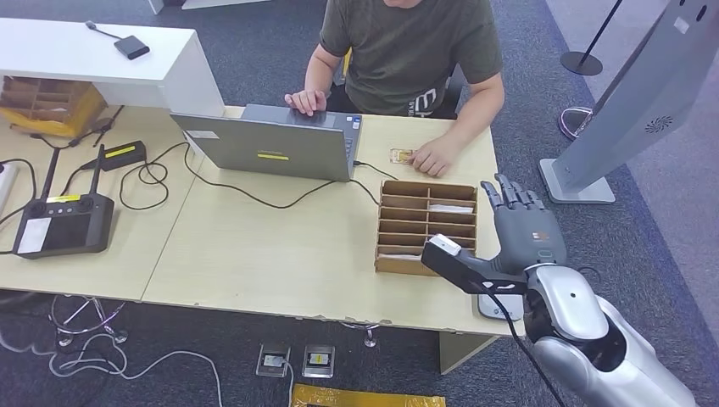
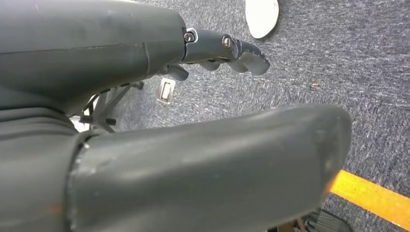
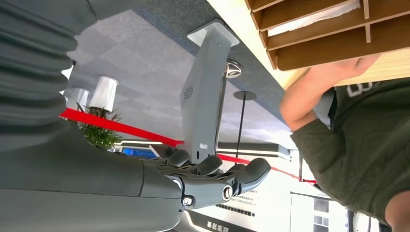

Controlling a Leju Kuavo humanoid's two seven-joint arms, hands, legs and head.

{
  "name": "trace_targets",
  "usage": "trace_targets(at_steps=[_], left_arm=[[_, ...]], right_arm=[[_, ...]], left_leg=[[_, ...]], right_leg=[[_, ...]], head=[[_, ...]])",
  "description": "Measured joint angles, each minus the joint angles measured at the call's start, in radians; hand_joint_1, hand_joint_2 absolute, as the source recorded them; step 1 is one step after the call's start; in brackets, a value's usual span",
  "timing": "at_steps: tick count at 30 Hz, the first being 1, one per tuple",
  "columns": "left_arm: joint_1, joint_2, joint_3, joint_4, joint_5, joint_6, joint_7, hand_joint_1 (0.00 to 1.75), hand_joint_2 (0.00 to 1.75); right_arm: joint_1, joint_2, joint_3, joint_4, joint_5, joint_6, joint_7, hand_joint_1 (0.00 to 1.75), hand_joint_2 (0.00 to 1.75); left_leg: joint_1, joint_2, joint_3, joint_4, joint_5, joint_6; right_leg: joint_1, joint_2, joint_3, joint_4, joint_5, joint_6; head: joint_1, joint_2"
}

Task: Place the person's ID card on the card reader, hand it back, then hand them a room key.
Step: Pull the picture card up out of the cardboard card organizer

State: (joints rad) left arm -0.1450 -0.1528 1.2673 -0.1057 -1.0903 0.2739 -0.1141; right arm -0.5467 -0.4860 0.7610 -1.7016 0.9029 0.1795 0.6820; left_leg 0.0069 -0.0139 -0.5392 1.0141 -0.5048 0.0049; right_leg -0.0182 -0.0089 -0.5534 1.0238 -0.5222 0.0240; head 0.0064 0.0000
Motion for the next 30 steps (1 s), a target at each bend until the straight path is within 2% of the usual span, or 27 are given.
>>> trace_targets(at_steps=[5, 17, 30], left_arm=[[0.000, 0.001, 0.000, 0.000, -0.007, -0.003, 0.000, 0.00, 0.00], [0.000, 0.001, 0.000, 0.000, -0.027, 0.005, 0.000, 0.00, 0.00], [0.000, 0.001, 0.000, 0.000, -0.041, 0.007, 0.000, 0.00, 0.00]], right_arm=[[0.003, -0.019, 0.035, 0.007, -0.011, -0.053, 0.000, 0.00, 1.75], [0.029, -0.025, 0.104, 0.051, -0.019, -0.128, -0.001, 0.00, 1.75], [0.041, -0.019, 0.145, 0.107, 0.082, -0.180, 0.000, 0.00, 1.75]], left_leg=[[0.000, 0.000, 0.000, 0.000, 0.000, 0.000], [0.000, 0.000, 0.000, 0.000, 0.000, 0.000], [0.000, 0.000, 0.000, 0.000, 0.000, 0.000]], right_leg=[[0.000, 0.000, 0.000, 0.000, 0.000, 0.000], [0.000, 0.000, 0.000, 0.000, 0.000, 0.000], [0.000, 0.000, 0.000, 0.000, 0.000, 0.000]], head=[[0.000, 0.000], [0.000, 0.000], [0.000, 0.000]])
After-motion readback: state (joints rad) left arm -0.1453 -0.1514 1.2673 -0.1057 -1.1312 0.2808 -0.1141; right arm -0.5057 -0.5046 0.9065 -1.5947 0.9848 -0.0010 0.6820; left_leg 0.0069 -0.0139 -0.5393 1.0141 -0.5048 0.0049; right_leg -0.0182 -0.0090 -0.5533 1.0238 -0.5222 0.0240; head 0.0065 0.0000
